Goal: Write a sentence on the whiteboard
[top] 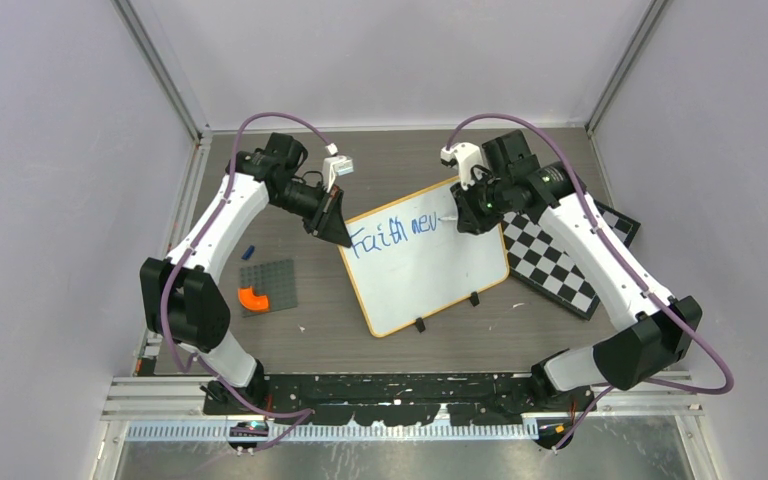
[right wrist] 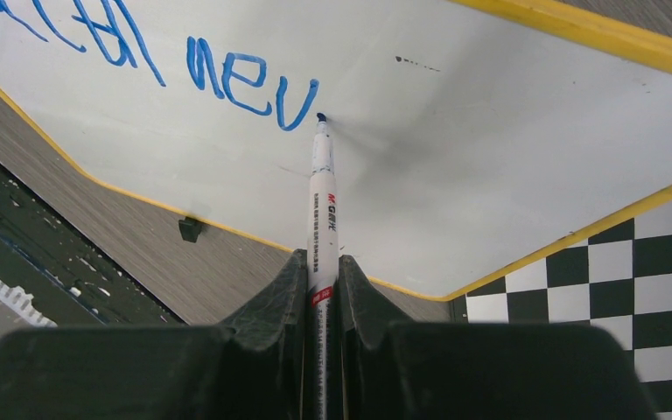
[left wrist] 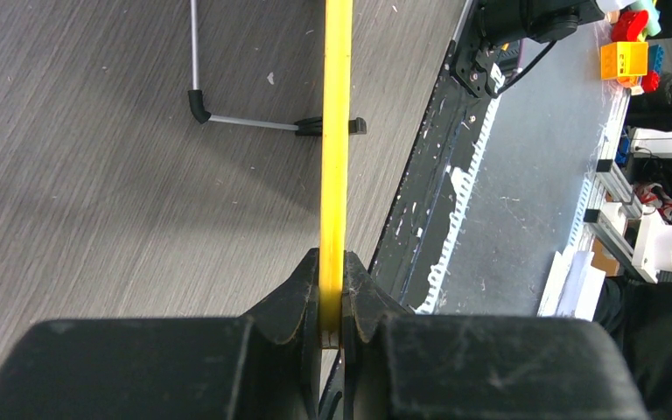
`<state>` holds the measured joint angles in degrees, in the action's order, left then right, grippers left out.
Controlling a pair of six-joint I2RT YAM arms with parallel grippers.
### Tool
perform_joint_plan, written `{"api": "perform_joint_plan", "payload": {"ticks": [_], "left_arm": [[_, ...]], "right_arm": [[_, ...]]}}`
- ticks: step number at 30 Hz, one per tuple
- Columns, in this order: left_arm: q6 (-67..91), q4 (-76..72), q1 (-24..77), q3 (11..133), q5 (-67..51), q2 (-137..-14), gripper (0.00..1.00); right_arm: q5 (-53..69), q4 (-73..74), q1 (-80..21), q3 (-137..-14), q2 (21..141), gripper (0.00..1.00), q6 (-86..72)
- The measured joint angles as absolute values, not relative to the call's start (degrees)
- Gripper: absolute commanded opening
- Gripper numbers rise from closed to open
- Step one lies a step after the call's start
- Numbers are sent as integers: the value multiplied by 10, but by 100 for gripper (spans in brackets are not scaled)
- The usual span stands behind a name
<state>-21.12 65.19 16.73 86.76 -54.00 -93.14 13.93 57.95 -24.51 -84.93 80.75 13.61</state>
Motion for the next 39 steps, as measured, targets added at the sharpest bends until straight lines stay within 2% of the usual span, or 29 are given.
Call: {"api": "perform_joint_plan", "payload": {"ticks": [16, 39], "left_arm": [[-211, 652, 166, 867, -540, -931, 0], [-213, 655, 165, 867, -540, -931, 0]], "right_arm": [[110, 588, -231, -870, 814, 0, 149], [142, 589, -243, -886, 824, 0, 146]]}}
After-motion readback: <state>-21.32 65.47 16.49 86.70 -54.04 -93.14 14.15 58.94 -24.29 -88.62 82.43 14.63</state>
